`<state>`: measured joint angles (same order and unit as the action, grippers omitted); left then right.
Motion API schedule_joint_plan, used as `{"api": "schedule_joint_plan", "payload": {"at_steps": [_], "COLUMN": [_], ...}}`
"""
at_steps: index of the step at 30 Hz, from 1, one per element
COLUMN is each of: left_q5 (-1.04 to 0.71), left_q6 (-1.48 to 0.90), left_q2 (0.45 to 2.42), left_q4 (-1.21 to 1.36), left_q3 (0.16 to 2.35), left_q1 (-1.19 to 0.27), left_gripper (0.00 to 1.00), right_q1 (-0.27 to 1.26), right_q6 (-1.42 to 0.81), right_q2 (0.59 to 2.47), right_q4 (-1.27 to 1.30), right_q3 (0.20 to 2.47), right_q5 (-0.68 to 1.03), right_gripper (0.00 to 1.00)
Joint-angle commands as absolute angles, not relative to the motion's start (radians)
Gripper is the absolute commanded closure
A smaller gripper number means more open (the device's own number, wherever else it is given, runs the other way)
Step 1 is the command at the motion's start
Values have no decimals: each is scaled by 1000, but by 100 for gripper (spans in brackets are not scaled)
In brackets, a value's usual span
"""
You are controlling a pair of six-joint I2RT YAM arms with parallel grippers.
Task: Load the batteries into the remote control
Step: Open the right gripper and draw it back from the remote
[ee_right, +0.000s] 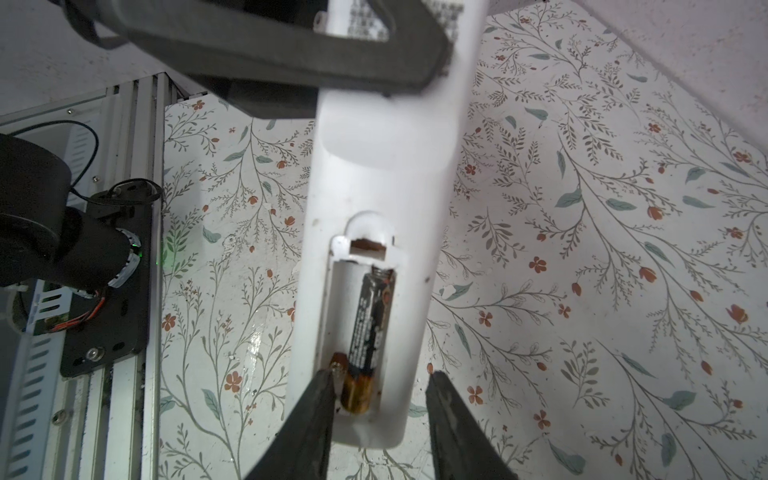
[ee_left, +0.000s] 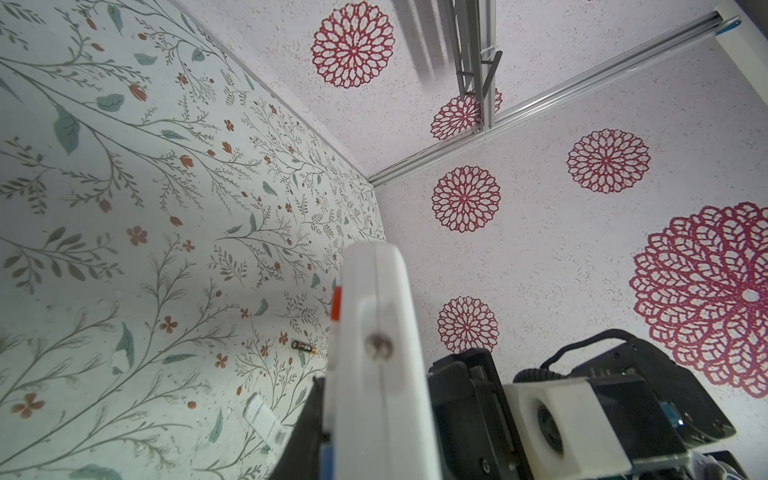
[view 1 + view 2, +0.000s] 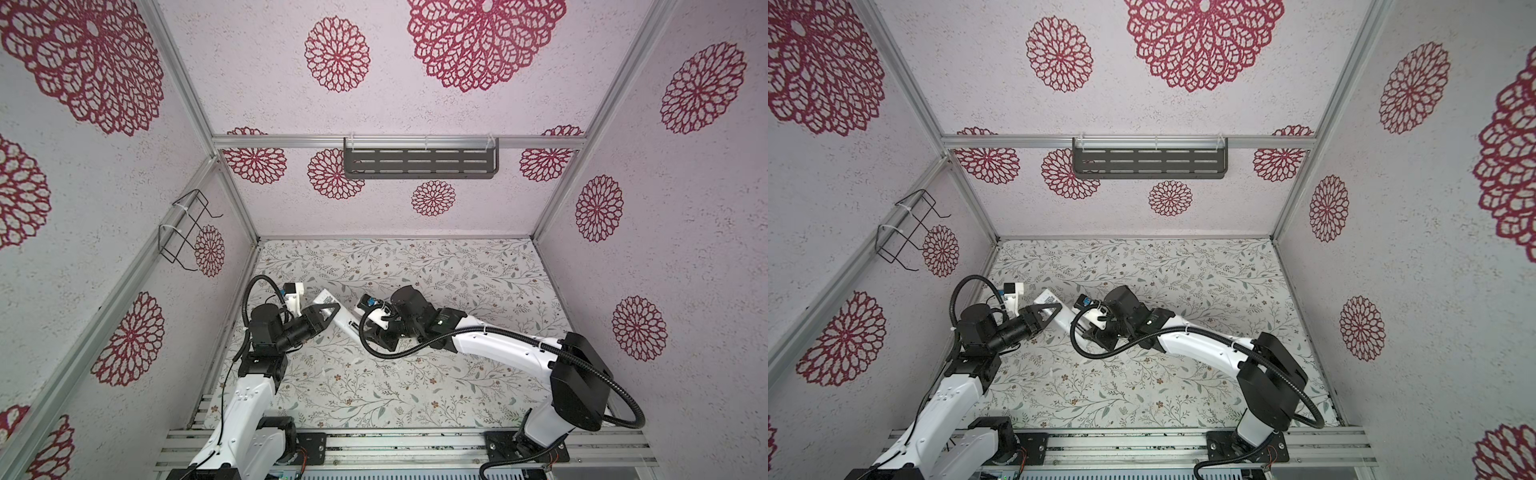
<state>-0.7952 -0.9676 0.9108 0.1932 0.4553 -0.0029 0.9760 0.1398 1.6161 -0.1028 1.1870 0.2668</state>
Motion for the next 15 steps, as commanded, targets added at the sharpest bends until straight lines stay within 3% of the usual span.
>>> {"api": "schedule_joint_plan", "payload": {"at_steps": [1, 8, 15], "left_q5": [-848, -846, -844], "left_q6": [-1044, -1048, -1058], "left_q2": [900, 899, 897], "left_q4": [334, 339, 364], "left_q3": [469, 458, 446], "left_q1": [6, 26, 35], "left_gripper": [100, 100, 100], "right_q1": [983, 978, 900], "right_q6": [168, 162, 4], "right_q2": [1608, 1567, 1438], "right_q4": [-198, -197, -29], "right_q3": [1167, 1147, 1029], "right_q5": [291, 341, 482], "right_gripper": [57, 46, 24]}}
